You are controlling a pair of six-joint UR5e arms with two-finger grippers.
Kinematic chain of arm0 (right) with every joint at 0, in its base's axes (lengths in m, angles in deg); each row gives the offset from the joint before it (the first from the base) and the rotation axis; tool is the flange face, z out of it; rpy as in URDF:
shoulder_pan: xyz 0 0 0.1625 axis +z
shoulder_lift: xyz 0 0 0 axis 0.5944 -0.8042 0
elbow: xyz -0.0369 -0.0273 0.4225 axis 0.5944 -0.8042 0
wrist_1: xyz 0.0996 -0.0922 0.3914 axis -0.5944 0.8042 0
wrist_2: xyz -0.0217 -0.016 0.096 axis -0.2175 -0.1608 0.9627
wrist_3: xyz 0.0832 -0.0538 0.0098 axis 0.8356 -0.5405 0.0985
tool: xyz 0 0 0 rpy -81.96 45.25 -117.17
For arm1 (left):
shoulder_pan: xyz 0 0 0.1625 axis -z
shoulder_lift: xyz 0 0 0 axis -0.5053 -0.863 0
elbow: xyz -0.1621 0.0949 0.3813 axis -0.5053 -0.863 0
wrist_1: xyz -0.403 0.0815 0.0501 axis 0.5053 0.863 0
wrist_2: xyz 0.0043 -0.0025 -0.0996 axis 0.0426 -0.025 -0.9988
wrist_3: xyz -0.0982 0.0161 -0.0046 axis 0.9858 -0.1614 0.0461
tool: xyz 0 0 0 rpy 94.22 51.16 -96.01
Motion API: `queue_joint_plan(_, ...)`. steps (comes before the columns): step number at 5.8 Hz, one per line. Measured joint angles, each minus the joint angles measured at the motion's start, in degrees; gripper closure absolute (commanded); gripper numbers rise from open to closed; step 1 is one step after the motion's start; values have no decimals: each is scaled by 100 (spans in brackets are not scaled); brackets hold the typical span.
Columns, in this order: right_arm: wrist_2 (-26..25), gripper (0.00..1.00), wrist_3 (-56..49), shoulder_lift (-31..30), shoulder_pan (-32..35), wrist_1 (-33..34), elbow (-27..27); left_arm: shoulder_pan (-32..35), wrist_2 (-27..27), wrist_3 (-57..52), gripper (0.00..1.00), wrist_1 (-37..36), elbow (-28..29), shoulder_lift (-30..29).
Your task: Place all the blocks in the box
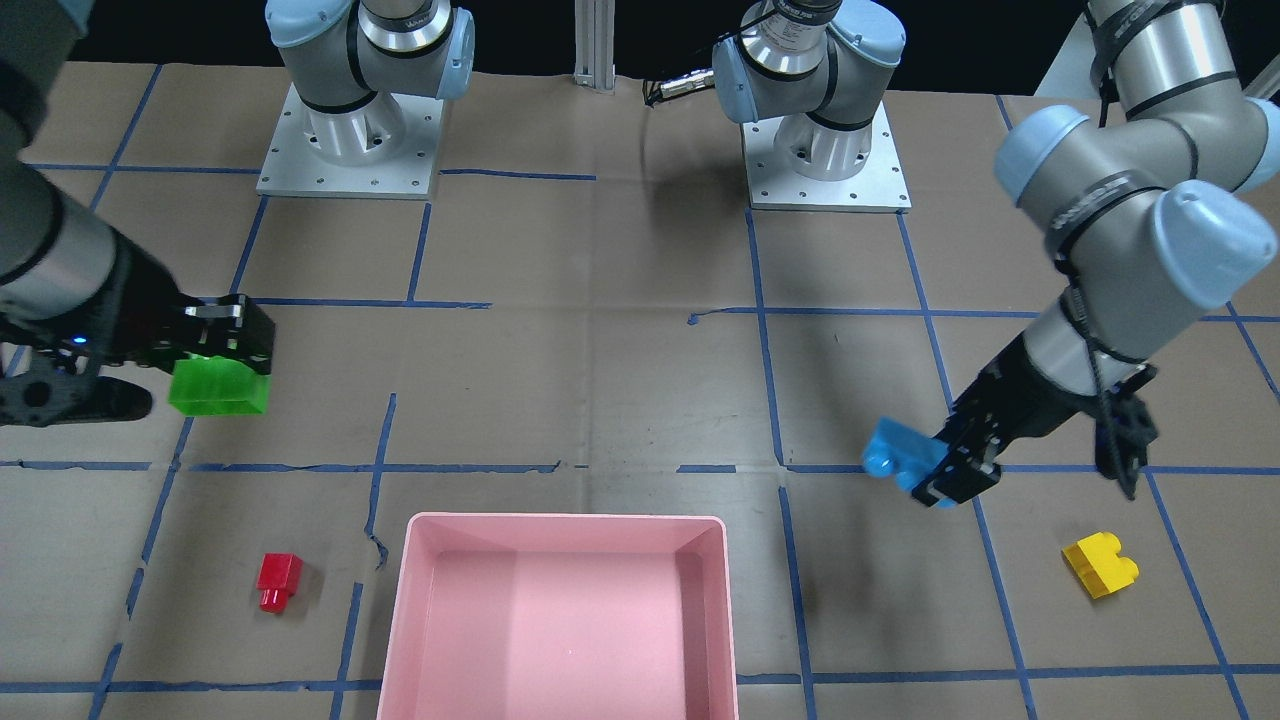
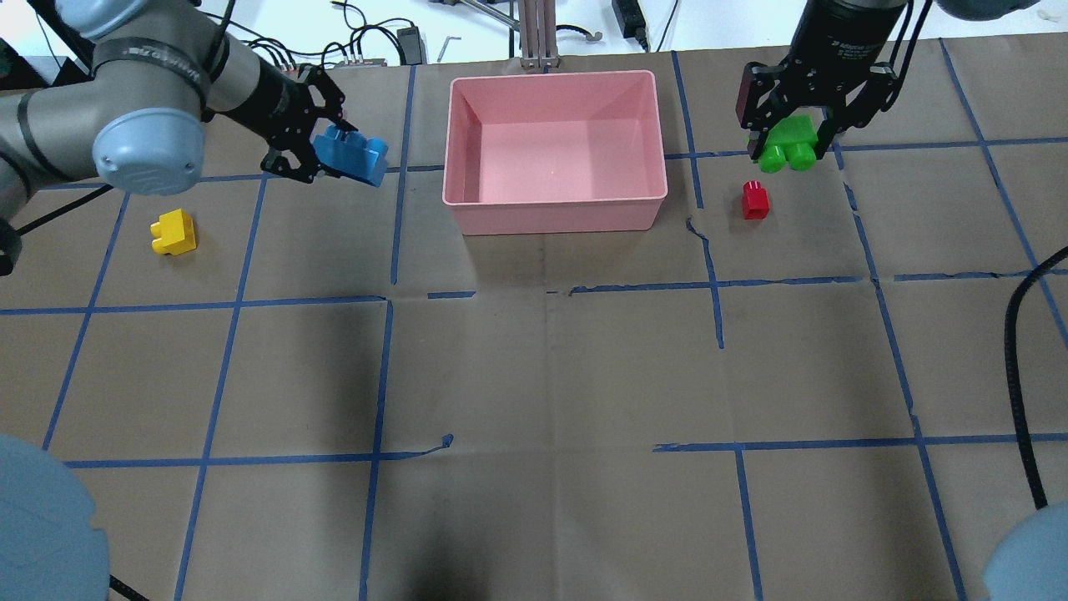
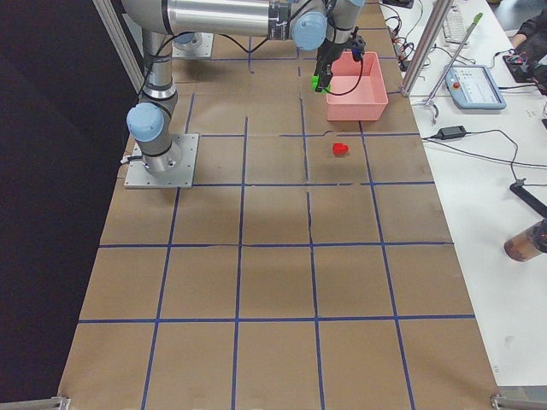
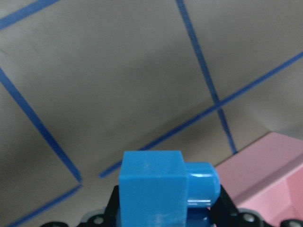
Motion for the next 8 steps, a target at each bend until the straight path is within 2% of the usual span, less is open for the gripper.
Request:
queue_joint_plan(1,0,58,28,13,37,32,5,427,-1,1026,67,-155,696,-523)
queue_joint_plan(2,-3,58,22,22,44,42,9,748,1,1876,16,-486,1261,-1016)
queue_joint_plan(3,-7,58,13,28,46,49,11,1027,24,2540,11,-847,1747,-1498)
queue_joint_plan(4,-9,58,6,34,47,53,11,1216,40,3005,10,-1017,2026,-1816)
queue_joint_plan(5,-7,58,1,38,47,66,12,1363,35,3296,9,-1076,2023,-1901)
queue_joint_plan(6,-3,58,0,40,48,80,16,1442,39,3308,9,-1089,1829,-1827)
queue_joint_plan(7,-1,58,-1,34,48,98,16,1297,62,2829,9,-1058,1540,-1634)
queue_joint_plan(8,5,58,21,74,67,192,4,953,84,1830,10,-997,1175,-1335)
